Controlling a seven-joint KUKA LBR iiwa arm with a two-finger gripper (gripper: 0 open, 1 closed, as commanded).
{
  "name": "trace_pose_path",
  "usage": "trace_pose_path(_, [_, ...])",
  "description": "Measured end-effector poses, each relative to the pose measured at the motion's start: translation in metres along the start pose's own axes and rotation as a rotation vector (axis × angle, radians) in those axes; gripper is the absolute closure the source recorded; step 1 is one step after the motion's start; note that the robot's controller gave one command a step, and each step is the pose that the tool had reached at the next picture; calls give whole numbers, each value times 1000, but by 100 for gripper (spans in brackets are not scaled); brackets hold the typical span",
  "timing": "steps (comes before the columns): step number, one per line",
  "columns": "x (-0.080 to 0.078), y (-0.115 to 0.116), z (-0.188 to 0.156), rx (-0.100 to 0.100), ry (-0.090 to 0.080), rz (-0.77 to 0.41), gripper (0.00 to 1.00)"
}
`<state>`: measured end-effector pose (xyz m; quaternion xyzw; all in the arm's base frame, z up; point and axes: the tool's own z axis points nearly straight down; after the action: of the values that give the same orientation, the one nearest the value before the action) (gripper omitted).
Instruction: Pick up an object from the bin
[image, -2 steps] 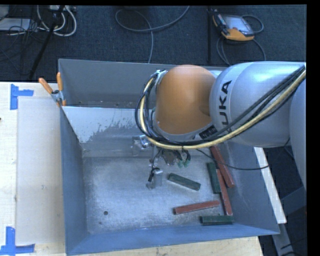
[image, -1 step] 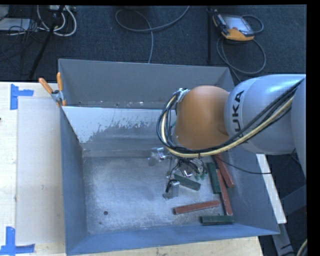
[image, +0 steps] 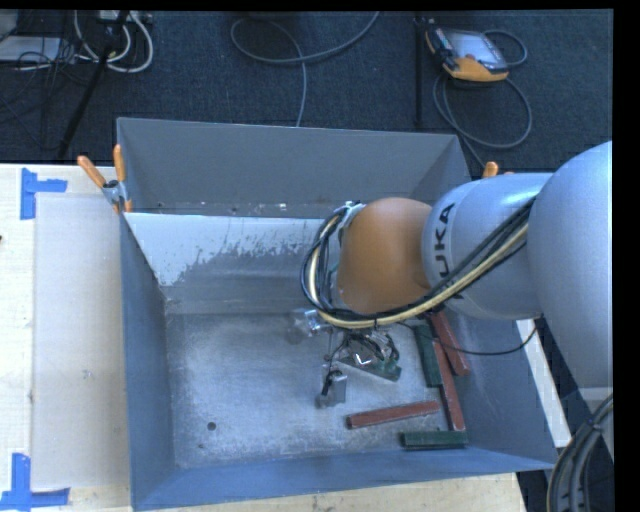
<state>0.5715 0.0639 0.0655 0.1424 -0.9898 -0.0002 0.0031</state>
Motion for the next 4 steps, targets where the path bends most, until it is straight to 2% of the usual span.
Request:
trace_pose_path(1, [29, -95, -29, 6, -7, -11, 0])
trace_pose_path(2, [11, -103, -3, 1, -6, -27, 0])
trace_pose_path(3, [11, -103, -5, 0, -8, -23, 100])
trace_pose_path(4, [74, -120, -4, 0, -4, 195, 100])
